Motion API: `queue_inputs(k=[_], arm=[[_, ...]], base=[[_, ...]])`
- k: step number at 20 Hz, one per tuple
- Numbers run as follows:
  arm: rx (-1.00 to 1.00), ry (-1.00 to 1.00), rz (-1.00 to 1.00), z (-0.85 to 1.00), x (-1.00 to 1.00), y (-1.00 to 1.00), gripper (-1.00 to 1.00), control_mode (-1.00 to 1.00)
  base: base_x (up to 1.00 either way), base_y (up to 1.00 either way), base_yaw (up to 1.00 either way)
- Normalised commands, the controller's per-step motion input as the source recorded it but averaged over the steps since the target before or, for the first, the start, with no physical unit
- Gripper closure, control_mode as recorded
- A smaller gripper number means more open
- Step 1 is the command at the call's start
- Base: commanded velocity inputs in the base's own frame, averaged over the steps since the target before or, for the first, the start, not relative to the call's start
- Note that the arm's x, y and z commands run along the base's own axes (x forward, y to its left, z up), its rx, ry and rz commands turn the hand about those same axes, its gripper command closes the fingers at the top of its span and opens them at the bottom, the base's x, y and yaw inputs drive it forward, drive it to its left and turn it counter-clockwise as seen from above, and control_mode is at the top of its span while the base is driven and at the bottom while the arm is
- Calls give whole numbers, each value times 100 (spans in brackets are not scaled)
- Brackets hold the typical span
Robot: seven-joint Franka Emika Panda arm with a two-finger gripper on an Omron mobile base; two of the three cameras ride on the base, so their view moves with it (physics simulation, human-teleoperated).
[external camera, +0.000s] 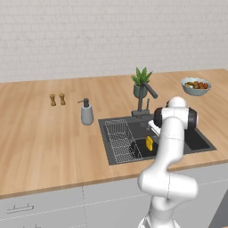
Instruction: Pick the pan and sponge and place them into the sink. Then turn on the water.
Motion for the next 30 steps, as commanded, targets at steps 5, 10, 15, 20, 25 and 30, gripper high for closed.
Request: queue_inputs(k=[5,10,15,20,25,30], arm=[[0,1,-15,71,-10,-6,-100,-100],[0,2,-25,15,-9,-22,-100,-100],[0,0,-28,26,-1,-3,-100,-100],[0,-2,-19,62,0,-6,-100,-100],[0,-7,-9,43,0,-2,-100,-100],[1,-21,-6,12,0,-3,-100,-100]], base=[[0,0,0],[0,0,0],[0,0,0],[0,0,0],[0,0,0],[0,0,0]])
